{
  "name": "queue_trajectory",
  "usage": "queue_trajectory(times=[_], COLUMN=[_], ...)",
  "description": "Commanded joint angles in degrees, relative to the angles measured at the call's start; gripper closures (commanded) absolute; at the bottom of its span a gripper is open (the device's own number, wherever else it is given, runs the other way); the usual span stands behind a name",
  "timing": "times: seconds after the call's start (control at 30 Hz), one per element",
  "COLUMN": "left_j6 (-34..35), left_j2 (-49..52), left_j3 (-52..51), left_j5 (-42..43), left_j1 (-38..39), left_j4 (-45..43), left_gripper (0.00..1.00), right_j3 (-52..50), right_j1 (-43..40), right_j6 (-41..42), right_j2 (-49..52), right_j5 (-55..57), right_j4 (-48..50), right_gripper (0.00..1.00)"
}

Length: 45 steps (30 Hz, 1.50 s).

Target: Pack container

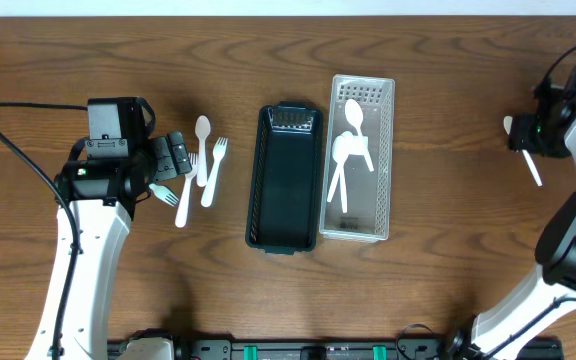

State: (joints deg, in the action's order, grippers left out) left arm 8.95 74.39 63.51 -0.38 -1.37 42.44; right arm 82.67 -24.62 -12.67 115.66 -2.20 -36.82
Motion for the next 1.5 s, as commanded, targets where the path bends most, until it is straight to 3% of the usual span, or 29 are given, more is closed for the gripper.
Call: queue_trajectory(times=[0.0,0.23,0.4,0.63,0.7,1.03,1.3,1.47], left_j6=[-0.6,-0.6,-0.6,-0.6,-0.6,-0.6,-0.6,-0.6], left_j2=[0.2,0.2,0.2,0.2,0.2,0.2,0.2,0.2], left_j3=[1.1,1.1,1.1,1.1,1.1,1.1,1.1,1.1], left_j5=[-0.2,-0.2,-0.2,-0.2,-0.2,-0.2,-0.2,-0.2], left_j1=[-0.3,-0.3,-0.3,-0.3,-0.3,-0.3,-0.3,-0.3], left_j4=[0.2,0.2,0.2,0.2,0.2,0.2,0.2,0.2], left_gripper=[0.02,0.02,0.02,0.02,0.02,0.02,0.02,0.02], right_j3=[0.0,0.0,0.0,0.0,0.0,1.6,5.2,5.2], right_j1=[-2.0,-3.1,-3.1,-3.0,-2.8,-1.0,6.1,15.0], right_j6=[-5.6,-5.6,-5.6,-3.4,-2.3,4.8,16.5,22.4], right_j2=[1.8,5.3,6.7,7.0,7.0,6.4,-1.7,-9.9], right_j5=[-0.9,-1.5,-1.5,-1.7,-1.7,-5.0,-18.6,-21.4], right_j4=[1.3,3.1,3.2,2.8,2.0,-5.6,-16.5,-16.9], right_gripper=[0.37,0.37,0.43,0.66,0.77,0.98,0.99,0.99])
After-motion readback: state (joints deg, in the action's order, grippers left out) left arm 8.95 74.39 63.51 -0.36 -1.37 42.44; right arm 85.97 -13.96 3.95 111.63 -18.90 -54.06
